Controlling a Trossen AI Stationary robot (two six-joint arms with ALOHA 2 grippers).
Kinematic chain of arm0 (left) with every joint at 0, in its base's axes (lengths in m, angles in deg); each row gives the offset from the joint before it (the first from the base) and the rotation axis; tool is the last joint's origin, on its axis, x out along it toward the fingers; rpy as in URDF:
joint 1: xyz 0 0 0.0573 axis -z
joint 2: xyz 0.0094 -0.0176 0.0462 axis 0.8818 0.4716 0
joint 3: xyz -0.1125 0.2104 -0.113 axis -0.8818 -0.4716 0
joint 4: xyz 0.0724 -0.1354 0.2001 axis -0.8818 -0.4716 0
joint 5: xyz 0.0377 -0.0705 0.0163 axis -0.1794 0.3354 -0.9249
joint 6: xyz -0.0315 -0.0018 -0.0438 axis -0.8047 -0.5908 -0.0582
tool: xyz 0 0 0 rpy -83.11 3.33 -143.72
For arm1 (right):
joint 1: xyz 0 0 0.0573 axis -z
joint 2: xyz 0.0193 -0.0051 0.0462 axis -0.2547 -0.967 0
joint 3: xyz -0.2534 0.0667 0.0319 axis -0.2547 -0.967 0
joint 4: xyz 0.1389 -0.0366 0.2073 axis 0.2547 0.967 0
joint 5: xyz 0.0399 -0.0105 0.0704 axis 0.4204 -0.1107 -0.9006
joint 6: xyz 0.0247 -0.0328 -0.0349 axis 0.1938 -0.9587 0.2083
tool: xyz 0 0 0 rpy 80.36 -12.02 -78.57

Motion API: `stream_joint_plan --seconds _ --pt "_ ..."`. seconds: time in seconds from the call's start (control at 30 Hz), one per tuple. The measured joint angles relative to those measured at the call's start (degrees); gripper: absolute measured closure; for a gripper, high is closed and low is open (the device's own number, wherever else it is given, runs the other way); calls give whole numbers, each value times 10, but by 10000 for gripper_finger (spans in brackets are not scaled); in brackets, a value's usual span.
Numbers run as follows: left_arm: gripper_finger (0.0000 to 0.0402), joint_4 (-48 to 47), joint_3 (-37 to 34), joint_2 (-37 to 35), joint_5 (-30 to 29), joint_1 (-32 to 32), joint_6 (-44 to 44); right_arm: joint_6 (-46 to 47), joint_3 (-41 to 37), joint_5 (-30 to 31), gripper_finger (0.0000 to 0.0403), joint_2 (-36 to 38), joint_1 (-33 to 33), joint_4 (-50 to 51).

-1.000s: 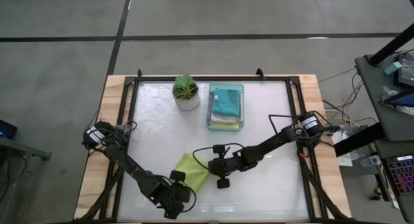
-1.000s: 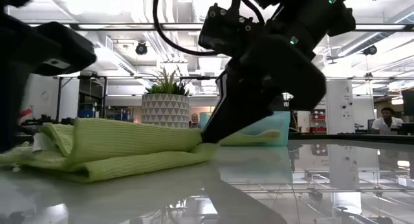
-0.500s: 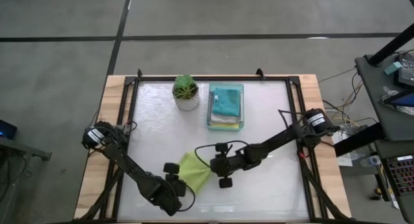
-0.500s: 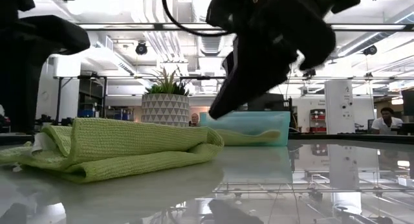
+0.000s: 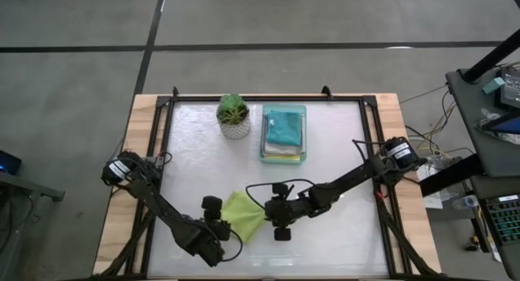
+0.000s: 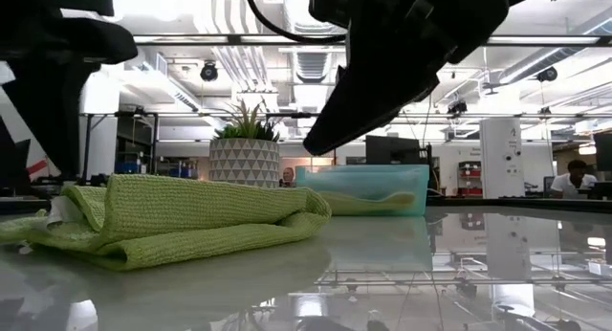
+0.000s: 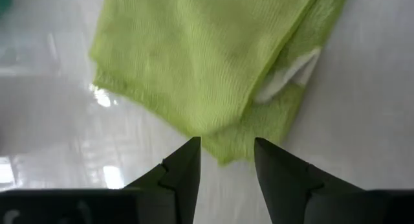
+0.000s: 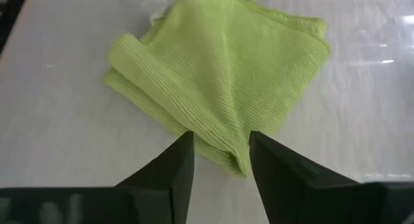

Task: Fold microfiber towels
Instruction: Fold the green microfiber cloth

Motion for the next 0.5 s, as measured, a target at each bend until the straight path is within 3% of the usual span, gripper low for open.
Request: stream_joint_plan --seconds 0.17,0.37,0.5 --pt "272 68 -27 0 -27 -4 29 0 0 0 261 0 -3 -19" --pt "275 82 -31 0 -50 -5 26 -1 -1 0 266 0 -3 -26" --pt "307 81 -31 0 -58 -10 27 -2 -11 1 264 -1 -6 -69"
